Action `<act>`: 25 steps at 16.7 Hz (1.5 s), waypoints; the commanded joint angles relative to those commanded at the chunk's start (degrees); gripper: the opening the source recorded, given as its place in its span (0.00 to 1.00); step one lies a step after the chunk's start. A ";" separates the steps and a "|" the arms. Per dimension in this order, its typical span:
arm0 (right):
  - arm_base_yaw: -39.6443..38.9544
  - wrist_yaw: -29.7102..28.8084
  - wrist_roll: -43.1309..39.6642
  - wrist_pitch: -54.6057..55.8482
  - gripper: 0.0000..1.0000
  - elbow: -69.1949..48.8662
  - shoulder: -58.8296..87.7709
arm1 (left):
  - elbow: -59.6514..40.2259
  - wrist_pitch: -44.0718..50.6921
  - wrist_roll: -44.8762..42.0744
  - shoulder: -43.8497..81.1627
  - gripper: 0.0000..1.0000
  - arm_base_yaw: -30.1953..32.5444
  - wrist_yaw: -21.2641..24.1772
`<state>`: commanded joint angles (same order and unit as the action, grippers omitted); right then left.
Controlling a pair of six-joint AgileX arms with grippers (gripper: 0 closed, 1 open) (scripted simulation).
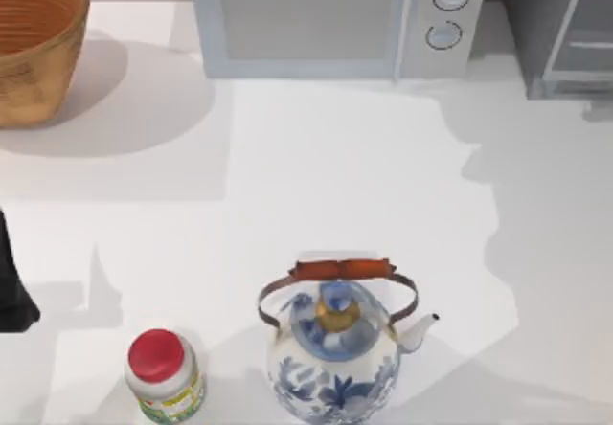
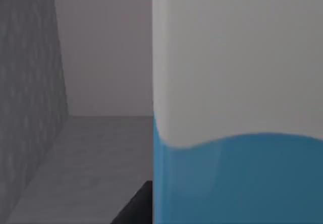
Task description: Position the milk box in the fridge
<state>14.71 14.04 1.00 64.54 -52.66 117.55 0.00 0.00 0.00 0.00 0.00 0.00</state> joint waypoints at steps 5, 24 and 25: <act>1.27 0.62 -0.15 4.08 0.00 -3.31 7.08 | 0.00 0.00 0.00 0.00 1.00 0.00 0.00; -1.69 -1.77 -0.12 -12.83 0.00 -34.32 19.31 | 0.00 0.00 0.00 0.00 1.00 0.00 0.00; -1.90 -2.06 -0.15 -14.49 0.00 -36.45 20.18 | 0.00 0.00 0.00 0.00 1.00 0.00 0.00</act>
<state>12.82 11.98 0.84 50.05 -89.11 137.73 0.00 0.00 0.00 0.00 0.00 0.00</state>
